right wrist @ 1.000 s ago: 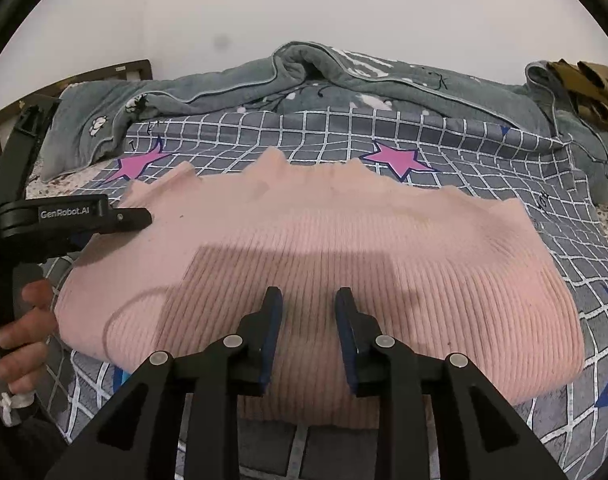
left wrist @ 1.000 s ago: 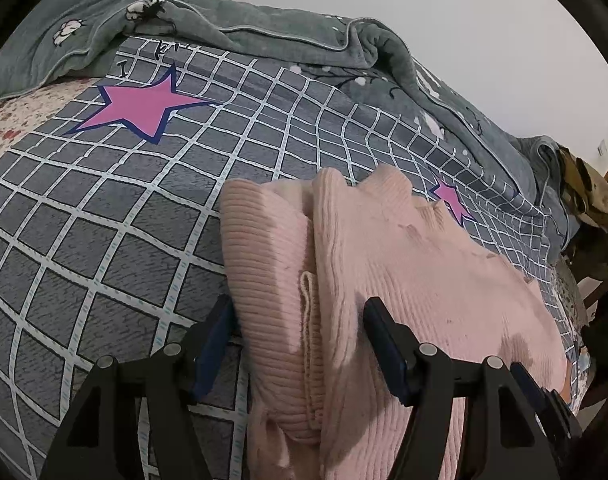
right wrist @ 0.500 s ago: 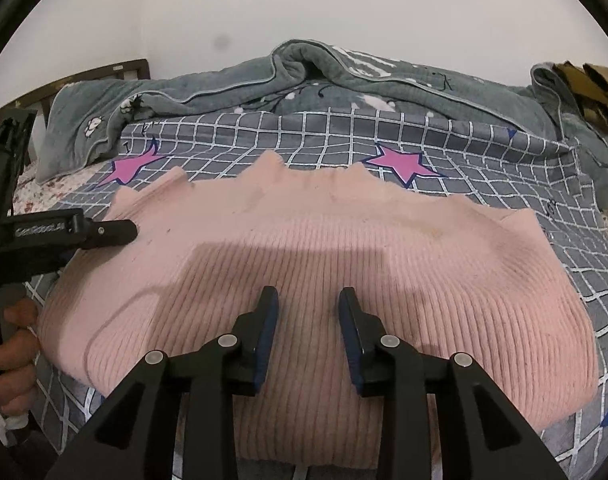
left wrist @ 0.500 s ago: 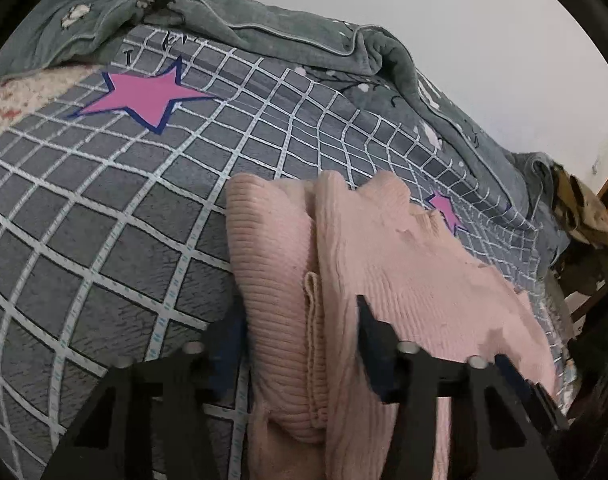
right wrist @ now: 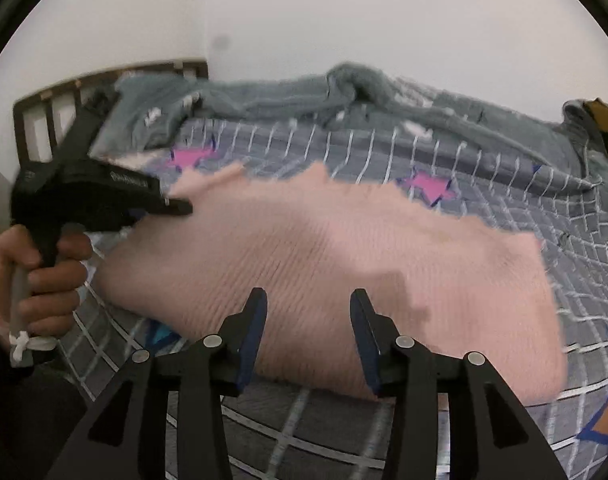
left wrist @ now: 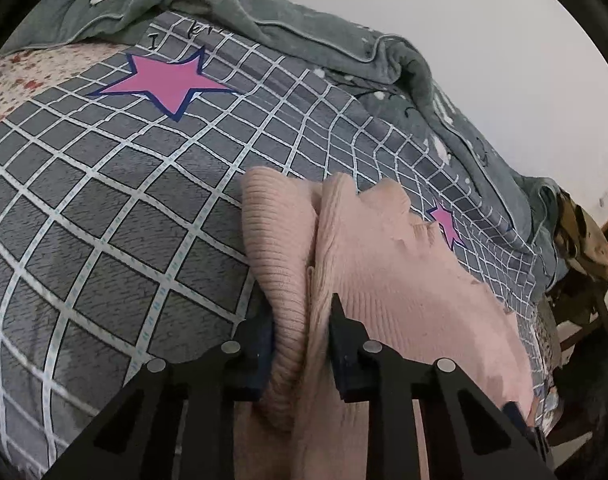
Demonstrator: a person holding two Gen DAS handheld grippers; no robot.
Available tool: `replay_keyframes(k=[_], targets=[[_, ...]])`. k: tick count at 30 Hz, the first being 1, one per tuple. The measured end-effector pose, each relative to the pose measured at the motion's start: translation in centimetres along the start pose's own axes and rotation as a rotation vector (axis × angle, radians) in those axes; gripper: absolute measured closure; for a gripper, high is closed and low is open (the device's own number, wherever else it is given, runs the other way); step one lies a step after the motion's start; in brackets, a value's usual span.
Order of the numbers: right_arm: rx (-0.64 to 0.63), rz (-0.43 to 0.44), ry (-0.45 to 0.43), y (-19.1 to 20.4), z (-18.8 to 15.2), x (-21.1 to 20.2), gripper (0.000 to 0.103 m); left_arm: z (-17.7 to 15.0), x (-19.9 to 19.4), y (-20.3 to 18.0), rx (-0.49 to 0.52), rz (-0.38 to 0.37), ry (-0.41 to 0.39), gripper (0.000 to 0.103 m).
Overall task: Fold small clothes
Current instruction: 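Grasp the folded sweater edge with both grippers and fold it over again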
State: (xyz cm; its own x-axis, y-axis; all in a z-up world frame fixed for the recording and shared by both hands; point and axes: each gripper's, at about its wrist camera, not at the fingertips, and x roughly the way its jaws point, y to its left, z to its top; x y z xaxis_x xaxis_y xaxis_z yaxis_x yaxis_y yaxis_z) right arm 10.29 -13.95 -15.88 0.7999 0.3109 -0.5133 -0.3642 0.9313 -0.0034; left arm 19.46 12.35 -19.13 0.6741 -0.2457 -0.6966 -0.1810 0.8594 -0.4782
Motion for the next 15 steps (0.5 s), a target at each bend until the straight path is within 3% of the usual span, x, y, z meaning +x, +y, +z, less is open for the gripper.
replay_keyframes(k=[5,8,10,12,15], targets=[[0.040,-0.076,-0.065,-3.2,1.3,-2.0,0.057,1.0,-1.4,-3.0,0.000,0.054,0.017,0.082],[0.105,-0.120,-0.083,-5.9,1.7,-3.0,0.057,1.7,-2.5,-5.2,-0.009,0.022,0.040,0.082],[0.134,-0.201,-0.096,-7.6,1.7,-3.8,0.057,2.0,-3.2,-7.1,-0.011,-0.024,0.050,0.082],[0.161,-0.247,-0.098,-9.1,1.6,-4.4,0.057,1.9,-3.7,-9.8,0.010,-0.010,0.052,0.082],[0.250,-0.247,-0.108,-12.1,1.3,-5.6,0.057,1.3,-3.6,-13.5,0.029,0.008,0.072,0.082]])
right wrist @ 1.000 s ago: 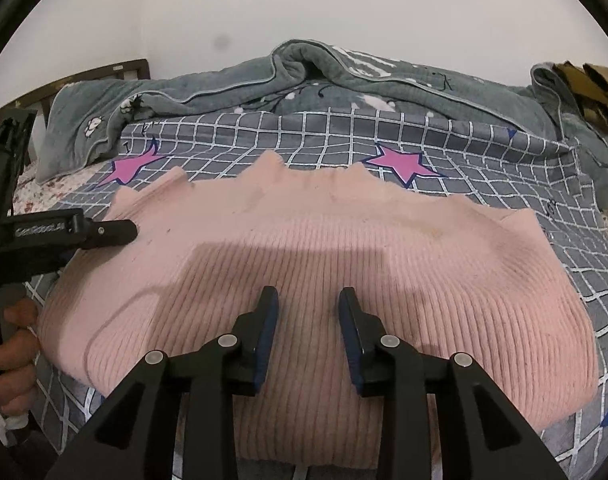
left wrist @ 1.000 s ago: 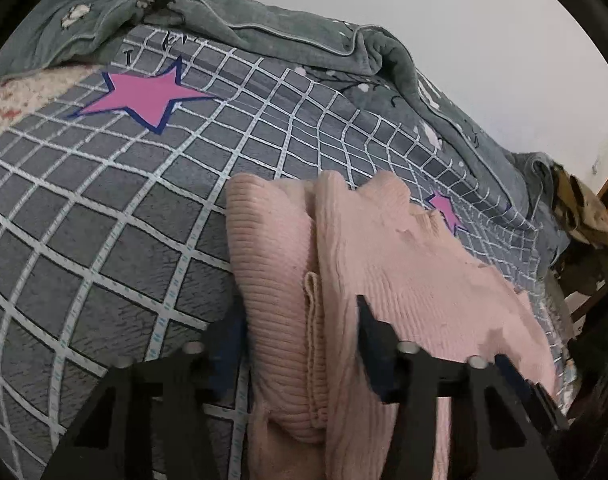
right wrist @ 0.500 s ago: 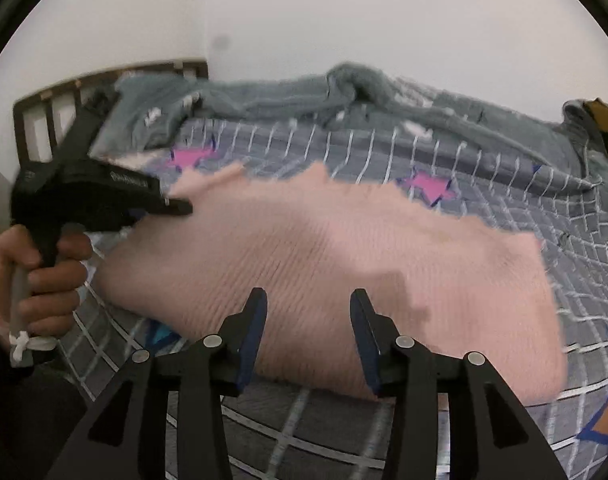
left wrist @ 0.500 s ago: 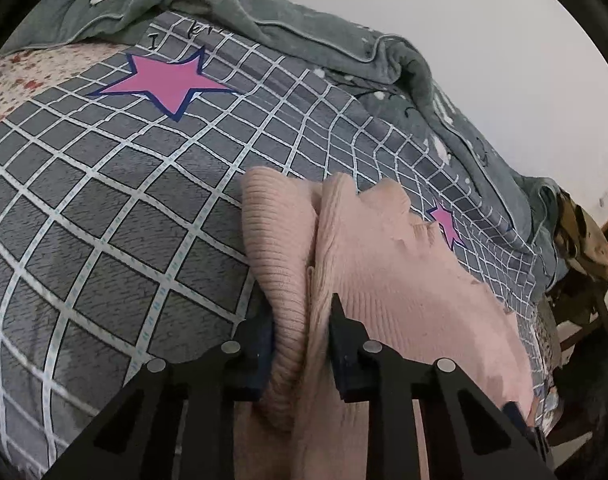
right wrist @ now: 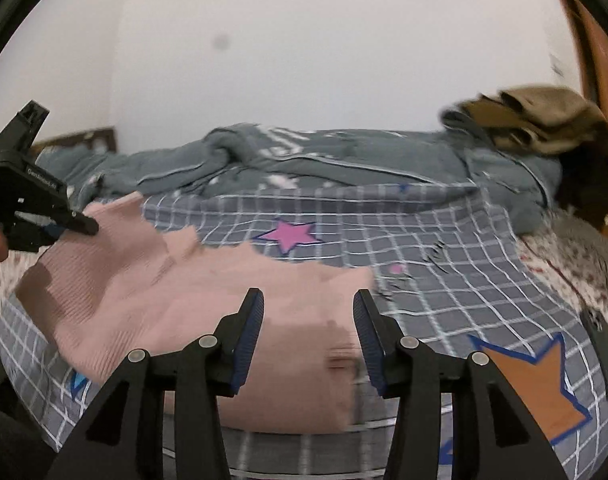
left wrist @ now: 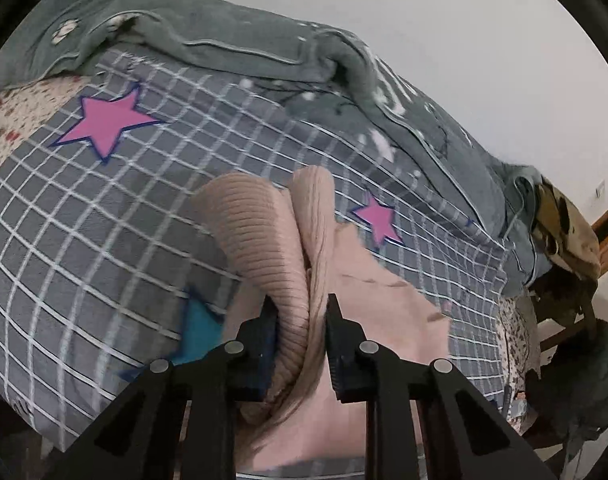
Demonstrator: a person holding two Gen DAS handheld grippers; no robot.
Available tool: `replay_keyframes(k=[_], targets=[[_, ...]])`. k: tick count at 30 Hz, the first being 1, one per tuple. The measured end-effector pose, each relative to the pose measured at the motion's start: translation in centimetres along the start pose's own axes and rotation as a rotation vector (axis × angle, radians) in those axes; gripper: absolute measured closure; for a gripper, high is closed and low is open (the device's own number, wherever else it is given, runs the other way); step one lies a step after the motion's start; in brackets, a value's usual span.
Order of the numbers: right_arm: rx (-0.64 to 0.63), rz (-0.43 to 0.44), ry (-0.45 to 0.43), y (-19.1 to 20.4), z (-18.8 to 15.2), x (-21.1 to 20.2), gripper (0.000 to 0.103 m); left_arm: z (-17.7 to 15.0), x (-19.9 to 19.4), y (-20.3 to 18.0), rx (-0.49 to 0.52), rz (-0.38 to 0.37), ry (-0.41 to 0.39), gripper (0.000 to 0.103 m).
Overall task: Fold small clothes
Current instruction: 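Grasp the folded sweater edge with both grippers and fold it over again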
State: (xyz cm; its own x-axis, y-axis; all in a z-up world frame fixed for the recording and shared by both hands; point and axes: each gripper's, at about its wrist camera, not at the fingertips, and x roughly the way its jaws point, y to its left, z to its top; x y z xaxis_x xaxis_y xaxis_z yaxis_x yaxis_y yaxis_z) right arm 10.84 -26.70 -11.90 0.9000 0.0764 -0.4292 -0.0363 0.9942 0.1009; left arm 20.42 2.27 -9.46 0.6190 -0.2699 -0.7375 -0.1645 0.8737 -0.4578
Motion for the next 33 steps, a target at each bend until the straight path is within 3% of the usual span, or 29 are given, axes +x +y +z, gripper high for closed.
replay_keyframes(k=[3,8,10,14,17,22,24,26,33], targets=[[0.072,-0.002,-0.006,-2.7,0.4,-0.4,0.057,-0.3,0.9,-3.8,0.002,-0.004,0.026,0.083],[0.085,-0.007,0.000,-4.9,0.1,-0.7,0.057,-2.2,5.0,-9.8,0.032,-0.086,0.136,0.085],[0.081,-0.015,0.013,-5.7,0.0,-0.6,0.057,-3.2,6.8,-11.3,0.044,-0.092,0.173,0.093],[0.109,-0.003,0.044,-7.5,-0.7,-0.5,0.057,-5.2,10.1,-13.2,0.075,-0.081,0.247,0.096],[0.134,0.015,0.056,-8.4,-1.0,-0.5,0.056,-5.7,9.8,-13.0,0.093,-0.132,0.261,0.098],[0.194,0.103,0.072,-9.0,-1.1,-0.3,0.050,-4.9,6.9,-12.2,0.169,-0.106,0.170,0.093],[0.219,0.160,0.080,-8.5,-1.0,-0.2,0.048,-4.4,5.6,-11.1,0.196,-0.080,0.128,0.081],[0.237,0.230,0.081,-7.6,-0.9,0.0,0.046,-3.9,5.0,-9.8,0.209,-0.046,0.085,0.053],[0.285,0.335,0.092,-4.4,-0.7,1.2,0.040,-3.1,3.9,-4.4,0.244,0.067,-0.040,0.051]])
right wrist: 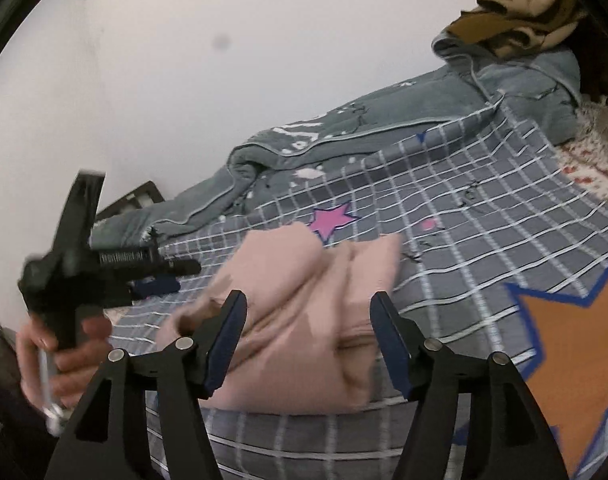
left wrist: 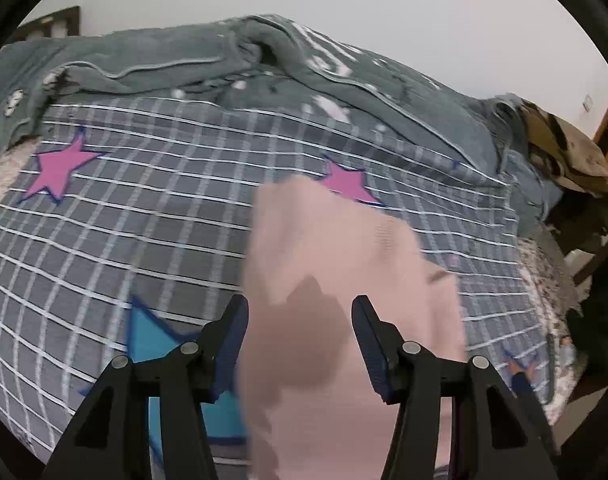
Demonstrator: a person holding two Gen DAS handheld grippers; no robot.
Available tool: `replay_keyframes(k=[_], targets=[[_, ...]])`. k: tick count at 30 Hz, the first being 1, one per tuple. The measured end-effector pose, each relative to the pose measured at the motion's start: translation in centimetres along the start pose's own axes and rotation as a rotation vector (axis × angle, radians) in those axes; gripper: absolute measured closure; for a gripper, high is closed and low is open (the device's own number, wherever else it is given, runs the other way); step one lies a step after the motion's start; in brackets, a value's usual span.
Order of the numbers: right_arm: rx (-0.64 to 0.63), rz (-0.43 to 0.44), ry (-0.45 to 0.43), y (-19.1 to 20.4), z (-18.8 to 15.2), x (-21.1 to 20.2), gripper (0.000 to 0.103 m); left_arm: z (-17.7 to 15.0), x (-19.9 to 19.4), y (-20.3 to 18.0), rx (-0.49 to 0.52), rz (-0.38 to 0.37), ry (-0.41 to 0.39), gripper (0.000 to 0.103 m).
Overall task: Fold small clothes
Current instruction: 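Grasp the folded sweater edge with both grippers and fold it over again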
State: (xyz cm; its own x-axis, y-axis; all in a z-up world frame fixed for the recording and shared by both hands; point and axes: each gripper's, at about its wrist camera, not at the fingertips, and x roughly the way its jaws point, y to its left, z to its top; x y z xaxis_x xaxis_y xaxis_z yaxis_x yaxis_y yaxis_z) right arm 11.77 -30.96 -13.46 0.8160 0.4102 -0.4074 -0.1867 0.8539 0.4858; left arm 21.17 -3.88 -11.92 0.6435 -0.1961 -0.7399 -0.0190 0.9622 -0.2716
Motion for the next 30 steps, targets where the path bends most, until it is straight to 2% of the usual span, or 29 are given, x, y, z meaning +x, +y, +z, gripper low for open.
replay_keyframes(k=[4,8,12,17,20,21,23,25,26,30], targets=[[0.035,0.052,0.055,0.8,-0.1,1.8,0.040,0.3,0.7,2.8,-0.038,-0.002,-0.030,0.051],[0.027,0.062,0.119,2.0,0.7,4.2,0.040,1.2,2.1,4.7,-0.058,-0.024,-0.057,0.051],[0.030,0.035,0.216,2.2,1.7,7.1,0.040,2.3,3.5,5.6,-0.020,-0.019,-0.100,0.051],[0.094,0.045,0.365,1.4,2.2,11.2,0.040,1.5,4.9,7.4,0.053,-0.013,-0.140,0.048],[0.088,0.022,0.415,2.0,1.5,12.9,0.040,1.0,6.2,9.0,0.062,-0.009,-0.097,0.048],[0.070,-0.002,0.415,2.4,1.2,13.3,0.041,1.1,6.4,9.5,0.049,-0.024,-0.077,0.048],[0.015,-0.046,0.394,3.4,0.6,13.4,0.052,1.1,6.2,10.5,0.009,-0.074,-0.065,0.048],[-0.034,-0.054,0.359,4.1,0.6,13.0,0.075,1.0,5.8,11.2,-0.023,-0.119,-0.061,0.048],[-0.057,-0.030,0.318,4.3,0.6,12.3,0.079,0.9,5.6,11.6,-0.036,-0.131,-0.062,0.048],[-0.043,0.035,0.190,3.7,1.8,9.2,0.083,0.3,5.0,12.5,-0.075,-0.159,-0.053,0.048]])
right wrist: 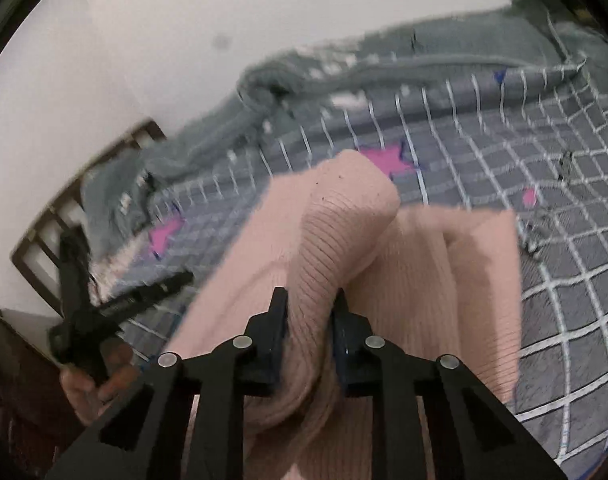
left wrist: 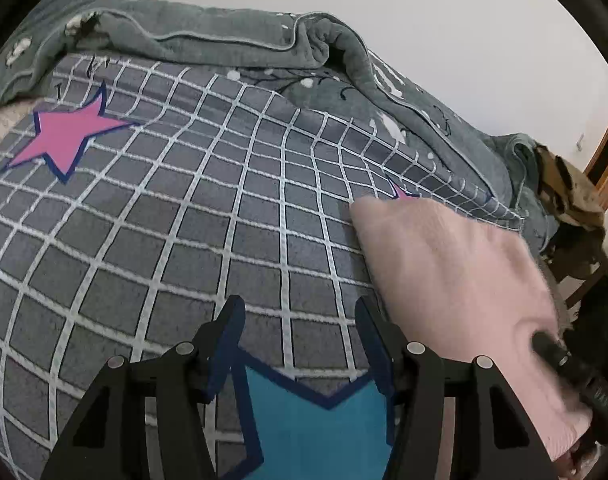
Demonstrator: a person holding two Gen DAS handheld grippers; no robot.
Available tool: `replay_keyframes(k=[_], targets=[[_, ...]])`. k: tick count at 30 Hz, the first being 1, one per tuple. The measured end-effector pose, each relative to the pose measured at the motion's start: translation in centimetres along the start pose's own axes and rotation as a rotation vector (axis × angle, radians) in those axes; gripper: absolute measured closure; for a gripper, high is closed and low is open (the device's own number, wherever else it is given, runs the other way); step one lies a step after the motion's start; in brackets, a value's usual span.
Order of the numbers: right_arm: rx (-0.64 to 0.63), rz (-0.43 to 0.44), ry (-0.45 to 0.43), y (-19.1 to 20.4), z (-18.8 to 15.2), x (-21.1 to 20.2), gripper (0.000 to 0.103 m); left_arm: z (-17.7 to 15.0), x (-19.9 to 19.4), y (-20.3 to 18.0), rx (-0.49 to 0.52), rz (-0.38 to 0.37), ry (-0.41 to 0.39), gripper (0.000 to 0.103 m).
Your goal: Fold small clothes
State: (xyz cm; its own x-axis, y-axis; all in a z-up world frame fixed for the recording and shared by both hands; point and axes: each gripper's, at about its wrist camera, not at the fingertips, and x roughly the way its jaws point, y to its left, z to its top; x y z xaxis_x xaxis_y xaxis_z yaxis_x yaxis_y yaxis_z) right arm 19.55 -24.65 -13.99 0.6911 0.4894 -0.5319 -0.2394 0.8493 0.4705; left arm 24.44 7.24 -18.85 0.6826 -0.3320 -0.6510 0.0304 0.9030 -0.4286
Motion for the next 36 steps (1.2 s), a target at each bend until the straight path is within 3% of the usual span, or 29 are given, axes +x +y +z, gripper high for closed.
replay_keyframes(k=[2,5,9,12,15,20,24,27,32,36], targets=[[-0.003,0.015,-0.045,-0.6,0.4,-1.7,0.083,-0.2,-0.2,0.4,-0.025,-0.042,0.018,0.048],[-0.024,-0.067,-0.076,-2.0,0.7,-2.9,0.083,-0.6,-0.8,0.6,-0.047,-0.077,0.019,0.048],[0.070,-0.108,0.003,-5.9,0.6,-1.3,0.083,-1.1,-1.6,-0.2,-0.038,-0.122,0.011,0.048],[0.088,-0.124,0.055,-7.0,-0.1,-0.4,0.074,-1.7,-1.7,-2.1,0.021,-0.128,0.012,0.048],[0.078,-0.118,0.025,-6.5,-0.3,-2.2,0.066,-2.4,-2.0,-3.6,0.067,-0.124,0.008,0.048],[0.030,-0.067,-0.045,-4.7,-1.2,-5.9,0.059,-4.1,-2.8,-6.0,0.113,-0.183,0.018,0.046],[-0.019,-0.055,-0.039,-3.3,-2.2,-6.8,0.052,-6.1,-3.8,-7.8,0.215,-0.193,0.000,0.043],[-0.011,-0.062,-0.016,-3.3,-3.5,-7.0,0.052,-8.1,-4.5,-8.8,0.294,-0.187,0.009,0.043],[-0.005,-0.012,-0.024,-2.7,-4.9,-7.9,0.052,-11.3,-6.6,-9.2,0.372,-0.268,0.019,0.036],[-0.025,-0.018,-0.026,-2.2,-5.0,-7.3,0.052,-12.6,-6.0,-10.3,0.408,-0.242,0.035,0.036]])
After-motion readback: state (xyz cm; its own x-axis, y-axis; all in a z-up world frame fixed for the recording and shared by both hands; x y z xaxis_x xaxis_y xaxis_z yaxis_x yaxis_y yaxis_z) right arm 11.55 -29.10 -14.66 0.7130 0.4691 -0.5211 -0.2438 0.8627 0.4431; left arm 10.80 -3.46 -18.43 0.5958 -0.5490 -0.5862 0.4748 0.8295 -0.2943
